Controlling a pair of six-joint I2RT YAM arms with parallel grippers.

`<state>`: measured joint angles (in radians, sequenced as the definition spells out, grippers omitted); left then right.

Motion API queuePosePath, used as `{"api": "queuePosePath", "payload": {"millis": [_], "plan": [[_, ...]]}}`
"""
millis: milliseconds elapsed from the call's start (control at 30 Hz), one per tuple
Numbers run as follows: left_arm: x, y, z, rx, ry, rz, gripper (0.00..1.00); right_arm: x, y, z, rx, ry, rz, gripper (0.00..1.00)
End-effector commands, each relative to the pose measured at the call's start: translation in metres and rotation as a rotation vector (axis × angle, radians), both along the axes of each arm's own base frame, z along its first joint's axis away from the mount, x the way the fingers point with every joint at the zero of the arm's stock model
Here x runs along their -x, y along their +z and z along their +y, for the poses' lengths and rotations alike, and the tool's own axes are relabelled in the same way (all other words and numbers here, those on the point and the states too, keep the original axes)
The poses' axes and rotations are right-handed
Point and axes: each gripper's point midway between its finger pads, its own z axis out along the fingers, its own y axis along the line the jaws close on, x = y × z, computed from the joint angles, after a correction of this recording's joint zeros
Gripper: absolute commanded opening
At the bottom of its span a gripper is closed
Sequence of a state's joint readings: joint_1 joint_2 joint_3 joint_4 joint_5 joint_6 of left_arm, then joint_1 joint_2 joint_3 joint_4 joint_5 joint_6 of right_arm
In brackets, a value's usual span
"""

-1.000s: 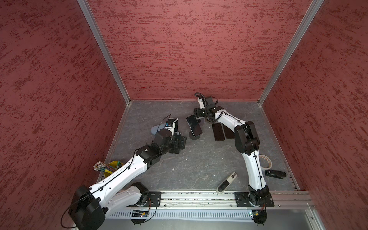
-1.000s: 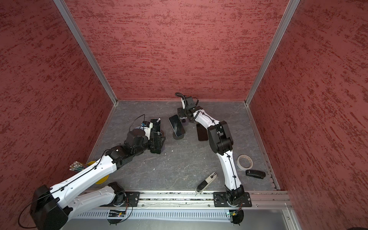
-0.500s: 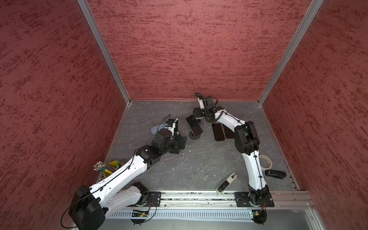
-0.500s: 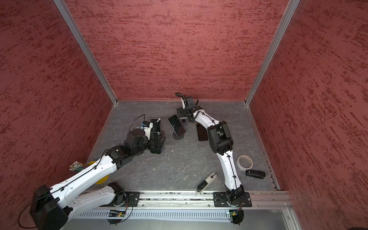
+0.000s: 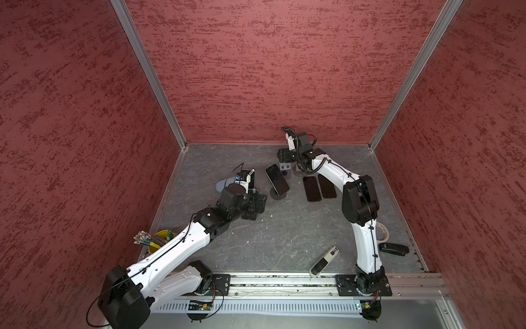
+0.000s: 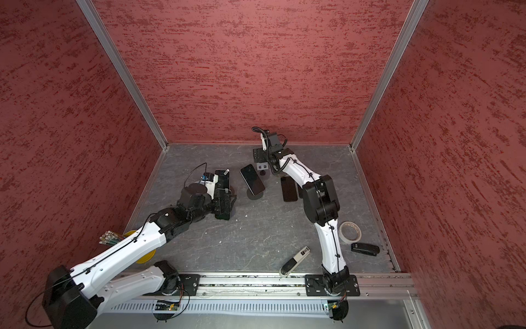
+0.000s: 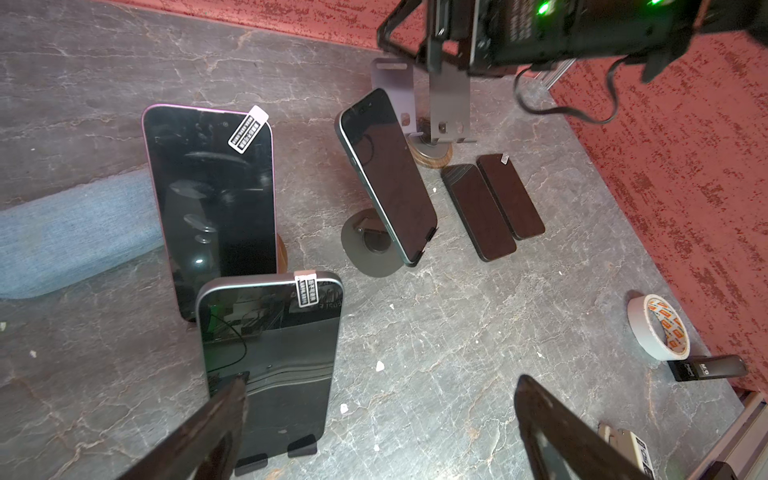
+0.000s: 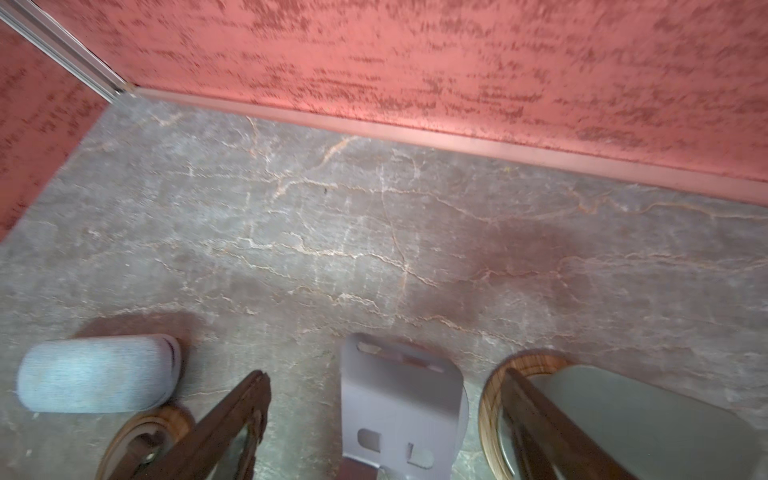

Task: Remove the phone from the phone stand
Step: 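Set the grey stand upright beside the silver stand and release it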

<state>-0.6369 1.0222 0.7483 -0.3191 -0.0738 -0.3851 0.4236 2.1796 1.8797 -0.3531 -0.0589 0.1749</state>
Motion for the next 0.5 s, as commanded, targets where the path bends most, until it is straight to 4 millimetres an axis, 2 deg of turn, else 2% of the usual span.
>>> {"api": "queuePosePath", "payload": {"millis": [0,333,467], "plan": [[-0.003,0.012,0.004,-0.001,0.025,-0.016,0.99,0.005,0.027,-0.008,-0.02,-0.019,-0.042,0.89],[-0.004,0.004,0.007,-0.042,0.051,0.012,1.0,0.039,0.053,-0.018,-0.071,0.002,-0.101,0.95],[-0.006,0.001,0.008,-0.07,0.062,0.02,1.0,0.058,0.055,-0.021,-0.086,0.021,-0.097,0.96]]}}
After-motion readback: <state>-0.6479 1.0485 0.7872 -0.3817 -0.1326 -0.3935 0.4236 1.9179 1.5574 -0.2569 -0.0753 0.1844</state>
